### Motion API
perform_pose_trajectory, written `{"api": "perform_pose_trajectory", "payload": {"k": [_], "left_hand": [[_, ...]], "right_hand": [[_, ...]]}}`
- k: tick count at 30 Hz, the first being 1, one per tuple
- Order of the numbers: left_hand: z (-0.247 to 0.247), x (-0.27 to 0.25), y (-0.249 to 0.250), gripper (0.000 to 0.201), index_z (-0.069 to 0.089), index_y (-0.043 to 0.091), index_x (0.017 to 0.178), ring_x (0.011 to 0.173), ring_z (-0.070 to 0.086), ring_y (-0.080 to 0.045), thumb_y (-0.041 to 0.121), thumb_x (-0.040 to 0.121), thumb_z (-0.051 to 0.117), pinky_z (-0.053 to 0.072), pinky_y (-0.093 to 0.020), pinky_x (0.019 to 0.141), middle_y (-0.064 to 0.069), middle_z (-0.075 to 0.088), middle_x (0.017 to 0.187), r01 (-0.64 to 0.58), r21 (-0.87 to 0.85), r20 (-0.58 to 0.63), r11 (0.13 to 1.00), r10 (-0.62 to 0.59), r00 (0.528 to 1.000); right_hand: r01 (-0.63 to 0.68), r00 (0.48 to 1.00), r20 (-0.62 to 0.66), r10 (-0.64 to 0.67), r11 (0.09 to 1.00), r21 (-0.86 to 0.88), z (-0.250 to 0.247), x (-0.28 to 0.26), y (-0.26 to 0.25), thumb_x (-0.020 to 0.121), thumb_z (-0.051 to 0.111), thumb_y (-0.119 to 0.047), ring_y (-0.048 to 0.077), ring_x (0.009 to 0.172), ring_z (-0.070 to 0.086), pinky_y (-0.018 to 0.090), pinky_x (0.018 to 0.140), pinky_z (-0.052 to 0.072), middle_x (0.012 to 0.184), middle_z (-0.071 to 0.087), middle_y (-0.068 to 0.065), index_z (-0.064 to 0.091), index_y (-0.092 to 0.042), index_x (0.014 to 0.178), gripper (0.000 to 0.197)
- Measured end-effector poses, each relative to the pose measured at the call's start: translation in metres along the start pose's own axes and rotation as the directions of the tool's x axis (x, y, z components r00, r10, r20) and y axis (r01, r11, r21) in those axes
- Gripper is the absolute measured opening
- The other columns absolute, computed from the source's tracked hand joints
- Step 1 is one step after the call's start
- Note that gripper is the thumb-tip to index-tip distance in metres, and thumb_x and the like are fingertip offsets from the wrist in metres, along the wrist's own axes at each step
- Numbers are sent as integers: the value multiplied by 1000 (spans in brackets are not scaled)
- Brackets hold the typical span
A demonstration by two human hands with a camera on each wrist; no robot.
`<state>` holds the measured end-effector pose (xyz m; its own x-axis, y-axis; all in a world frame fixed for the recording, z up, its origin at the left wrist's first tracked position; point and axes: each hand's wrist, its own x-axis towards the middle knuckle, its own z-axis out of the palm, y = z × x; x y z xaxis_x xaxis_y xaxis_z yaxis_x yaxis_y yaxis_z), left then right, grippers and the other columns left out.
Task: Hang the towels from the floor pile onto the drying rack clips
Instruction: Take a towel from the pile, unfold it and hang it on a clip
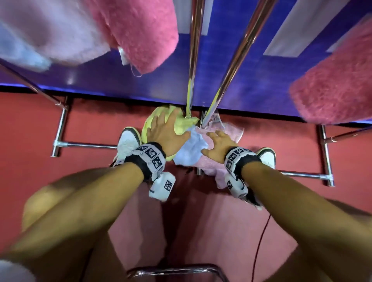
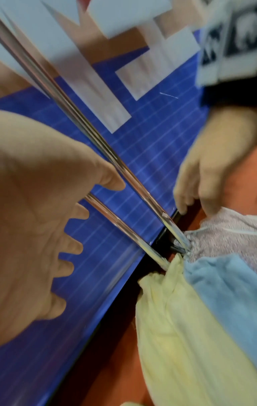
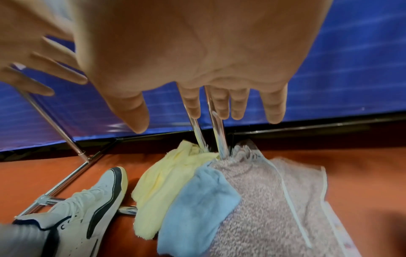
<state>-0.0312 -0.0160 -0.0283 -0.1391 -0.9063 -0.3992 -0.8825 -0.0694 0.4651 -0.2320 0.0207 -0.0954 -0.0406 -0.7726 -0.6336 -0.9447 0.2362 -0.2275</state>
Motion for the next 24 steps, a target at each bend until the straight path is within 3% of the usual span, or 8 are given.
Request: {"api": "perform_pose_trajectory", "payload": {"k": [4,8,12,15,17,19,21,24], "left_hand": [[7,17,9,81,19,36,154,152,8,-29,57,86,57,18,-52,120,-5,16,164,-19,-11,-17,1000,19,1000],[23,18,3,85,15,36,155,152,6,-30,57,83,54,16,-52,121,-8,11,165,-40,137,46,990,34,998],[32,15,-2,84,9,38,156,152,1,-31,52,87,56,13,-52,121,-7,6,166,-26,179,110,983,6,994],[33,18,-7,84,11,37,156,152,3,-30,51,88,56,13,-52,121,-7,10,165,-7,155,129,988,-13,992],[30,22,-11,84,16,34,156,151,9,-30,54,85,55,17,-52,120,-9,17,163,15,103,119,995,-27,993],[27,26,-15,85,21,32,155,149,16,-30,56,79,53,21,-52,118,-8,24,161,16,59,98,998,-22,995],[25,27,-17,83,23,31,154,148,19,-31,54,81,55,23,-52,117,-7,27,160,11,46,78,999,-15,997],[24,26,-19,81,24,31,154,148,19,-31,50,82,58,24,-51,117,-7,28,159,9,44,84,999,-13,996]], "right_hand": [[-37,999,34,33,993,114,21,27,2,88,59,-45,34,133,39,39,108,36,145,43,13,39,-18,144,65],[-77,995,74,64,979,189,45,58,-2,93,55,-34,35,122,49,37,99,41,135,52,14,44,-13,137,50],[-191,979,137,152,919,346,74,88,-2,87,66,-39,35,136,40,37,106,36,149,39,13,31,-21,150,74],[-200,967,221,130,920,337,101,107,0,82,69,-53,32,145,24,40,118,16,157,22,8,25,-27,153,87],[-169,969,224,105,942,290,120,116,7,60,70,-68,28,146,24,37,120,6,158,19,8,24,-29,152,110],[-148,980,180,89,925,349,129,115,9,42,72,-60,30,139,36,34,116,27,154,27,17,36,-22,149,119],[-86,990,133,35,913,399,130,110,5,53,78,-37,32,120,55,31,93,46,132,55,17,58,-13,130,83],[-42,999,25,34,894,447,121,102,-7,70,78,-18,25,98,64,21,74,41,102,69,4,72,-24,90,21]]}}
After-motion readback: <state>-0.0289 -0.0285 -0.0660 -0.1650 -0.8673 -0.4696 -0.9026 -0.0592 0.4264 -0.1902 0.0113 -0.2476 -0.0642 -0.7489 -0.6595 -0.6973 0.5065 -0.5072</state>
